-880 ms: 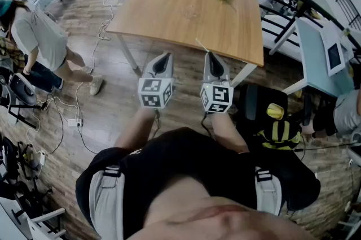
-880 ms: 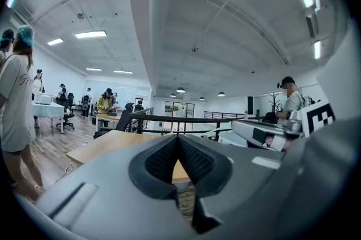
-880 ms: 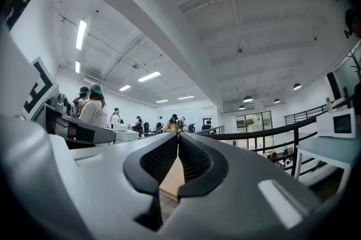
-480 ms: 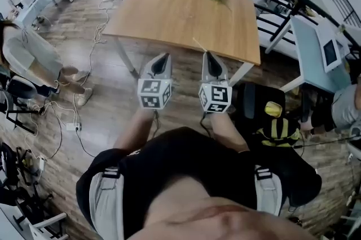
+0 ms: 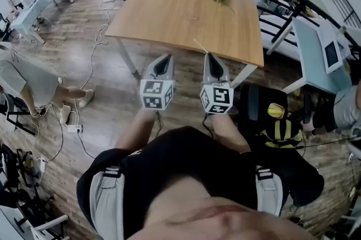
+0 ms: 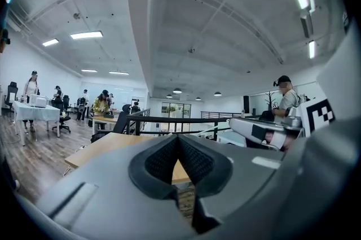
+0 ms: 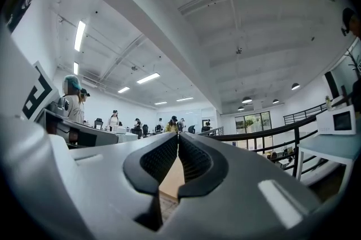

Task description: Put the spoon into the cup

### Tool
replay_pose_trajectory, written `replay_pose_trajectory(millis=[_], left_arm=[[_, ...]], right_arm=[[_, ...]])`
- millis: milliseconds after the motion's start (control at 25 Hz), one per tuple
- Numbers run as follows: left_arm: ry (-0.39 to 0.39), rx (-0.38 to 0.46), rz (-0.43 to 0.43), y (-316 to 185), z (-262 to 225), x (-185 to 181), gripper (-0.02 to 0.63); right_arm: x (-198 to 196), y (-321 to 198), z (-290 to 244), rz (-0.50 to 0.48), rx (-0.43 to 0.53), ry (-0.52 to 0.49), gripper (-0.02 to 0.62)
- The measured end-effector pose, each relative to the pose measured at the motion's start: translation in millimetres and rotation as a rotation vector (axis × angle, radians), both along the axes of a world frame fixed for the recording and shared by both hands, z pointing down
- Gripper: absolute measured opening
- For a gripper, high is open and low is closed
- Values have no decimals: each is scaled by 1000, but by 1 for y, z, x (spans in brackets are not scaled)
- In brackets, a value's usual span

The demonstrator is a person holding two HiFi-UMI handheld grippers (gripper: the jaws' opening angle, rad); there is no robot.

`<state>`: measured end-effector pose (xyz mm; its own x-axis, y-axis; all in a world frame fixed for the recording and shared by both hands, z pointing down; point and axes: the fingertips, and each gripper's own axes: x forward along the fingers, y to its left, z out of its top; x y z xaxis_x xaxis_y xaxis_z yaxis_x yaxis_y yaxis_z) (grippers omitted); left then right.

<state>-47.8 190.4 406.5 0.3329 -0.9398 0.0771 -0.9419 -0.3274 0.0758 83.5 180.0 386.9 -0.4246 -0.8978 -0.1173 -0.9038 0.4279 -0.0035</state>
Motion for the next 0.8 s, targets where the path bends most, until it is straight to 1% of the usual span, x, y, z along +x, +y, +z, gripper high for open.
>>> replay_pose_trajectory(millis=[360,520,800], left_arm=[[-6,1,21,-9,1,-26,11],[-12,-15,27,-13,9,-31,11],[-17,-26,32,-26,19,-30,11]], right_arm=[[-24,-7,-4,30,17,-9,8],[-25,-10,2,48,8,-19,8],[-29,-25,9,44,10,-19,8]])
